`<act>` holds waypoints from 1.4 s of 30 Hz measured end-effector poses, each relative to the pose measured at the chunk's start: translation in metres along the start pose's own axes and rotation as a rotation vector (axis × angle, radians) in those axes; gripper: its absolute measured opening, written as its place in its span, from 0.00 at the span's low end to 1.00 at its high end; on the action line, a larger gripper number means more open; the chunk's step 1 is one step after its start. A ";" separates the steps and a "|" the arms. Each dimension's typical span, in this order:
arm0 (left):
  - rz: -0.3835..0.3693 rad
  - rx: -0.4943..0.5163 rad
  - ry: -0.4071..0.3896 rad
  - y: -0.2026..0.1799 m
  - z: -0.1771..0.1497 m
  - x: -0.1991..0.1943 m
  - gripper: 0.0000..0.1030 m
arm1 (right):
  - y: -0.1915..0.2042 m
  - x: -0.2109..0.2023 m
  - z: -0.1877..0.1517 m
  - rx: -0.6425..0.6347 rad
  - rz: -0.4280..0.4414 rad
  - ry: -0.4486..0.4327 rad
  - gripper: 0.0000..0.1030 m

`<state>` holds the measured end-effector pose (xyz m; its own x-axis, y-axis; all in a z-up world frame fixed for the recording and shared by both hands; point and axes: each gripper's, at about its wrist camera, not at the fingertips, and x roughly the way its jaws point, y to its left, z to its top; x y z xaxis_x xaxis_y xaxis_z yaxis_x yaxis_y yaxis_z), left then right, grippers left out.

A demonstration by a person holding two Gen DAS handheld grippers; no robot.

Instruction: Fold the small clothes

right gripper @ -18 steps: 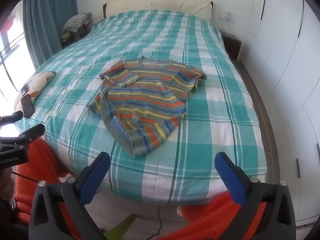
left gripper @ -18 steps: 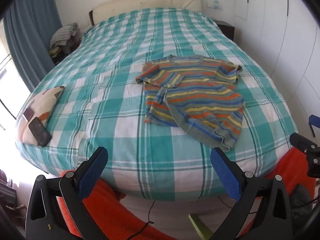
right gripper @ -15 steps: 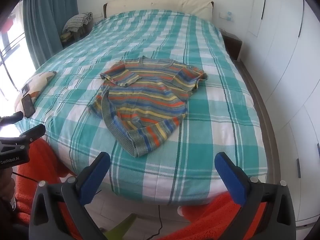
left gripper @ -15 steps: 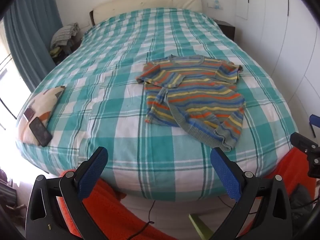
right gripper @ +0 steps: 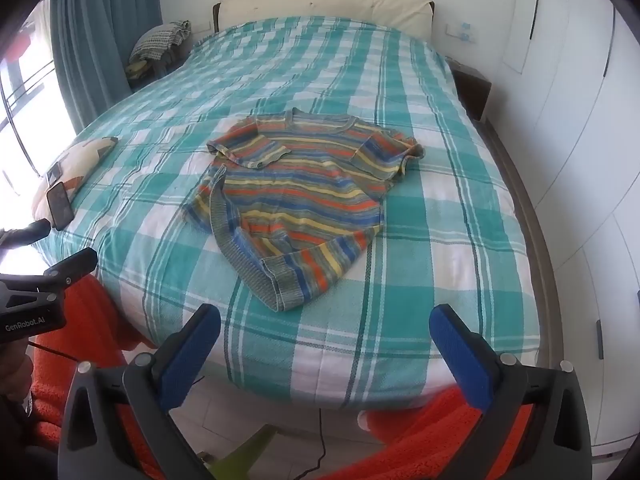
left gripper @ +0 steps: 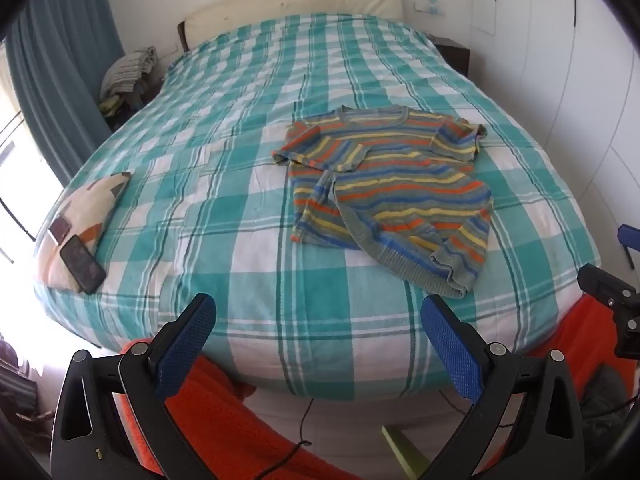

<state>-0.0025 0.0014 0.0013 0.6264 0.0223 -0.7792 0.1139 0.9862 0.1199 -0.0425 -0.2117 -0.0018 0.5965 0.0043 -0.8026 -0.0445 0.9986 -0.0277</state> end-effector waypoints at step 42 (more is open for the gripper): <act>0.012 0.000 0.046 0.005 -0.012 0.020 1.00 | -0.006 0.013 -0.008 0.026 -0.043 0.034 1.00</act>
<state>0.0015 0.0091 -0.0205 0.5914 0.0419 -0.8053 0.1067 0.9858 0.1297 -0.0407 -0.2185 -0.0168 0.5699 -0.0400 -0.8207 0.0020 0.9989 -0.0473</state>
